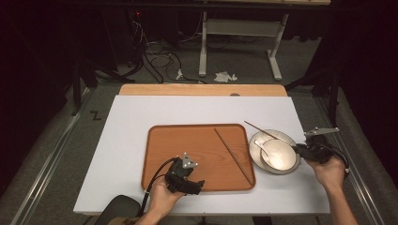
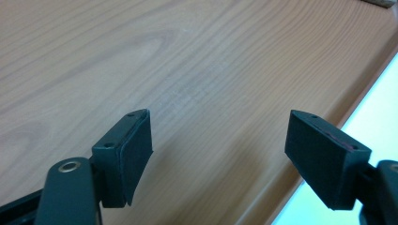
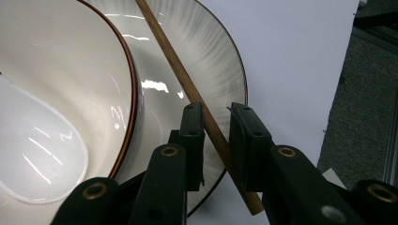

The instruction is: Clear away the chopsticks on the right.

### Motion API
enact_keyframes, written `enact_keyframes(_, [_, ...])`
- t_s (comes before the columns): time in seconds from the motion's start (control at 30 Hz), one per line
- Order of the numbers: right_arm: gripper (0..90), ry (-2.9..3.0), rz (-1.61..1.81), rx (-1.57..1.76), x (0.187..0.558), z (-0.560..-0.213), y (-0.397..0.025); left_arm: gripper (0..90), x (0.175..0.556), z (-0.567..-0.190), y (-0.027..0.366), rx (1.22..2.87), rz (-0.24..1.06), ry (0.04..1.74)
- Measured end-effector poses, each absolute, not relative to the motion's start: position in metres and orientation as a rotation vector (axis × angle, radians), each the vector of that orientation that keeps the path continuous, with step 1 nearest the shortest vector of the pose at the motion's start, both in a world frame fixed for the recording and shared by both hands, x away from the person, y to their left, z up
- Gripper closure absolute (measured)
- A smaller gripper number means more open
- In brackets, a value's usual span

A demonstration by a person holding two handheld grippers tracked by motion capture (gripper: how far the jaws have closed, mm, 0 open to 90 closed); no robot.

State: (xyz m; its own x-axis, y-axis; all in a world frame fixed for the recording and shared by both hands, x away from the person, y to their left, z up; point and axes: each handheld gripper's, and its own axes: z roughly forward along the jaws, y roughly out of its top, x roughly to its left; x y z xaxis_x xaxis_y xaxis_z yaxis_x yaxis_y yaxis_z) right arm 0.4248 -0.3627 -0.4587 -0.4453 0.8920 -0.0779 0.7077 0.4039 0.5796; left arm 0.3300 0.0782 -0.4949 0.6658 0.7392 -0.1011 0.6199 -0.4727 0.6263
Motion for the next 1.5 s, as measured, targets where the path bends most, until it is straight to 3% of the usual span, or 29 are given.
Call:
enact_keyframes(1.07, [85.2,2.292,0.612,1.307,0.421,-0.460,-0.354,23.6,0.328,-0.494,0.078,2.236,0.250,1.040])
enact_keyframes(1.27, [85.3,2.217,0.709,1.311,0.409,-0.442,-0.353,23.7,0.329,-0.493,0.080,2.216,0.253,1.052])
enact_keyframes(1.5, [85.2,2.208,0.798,1.174,0.378,-0.412,-0.322,23.7,0.328,-0.491,0.081,2.218,0.257,1.048])
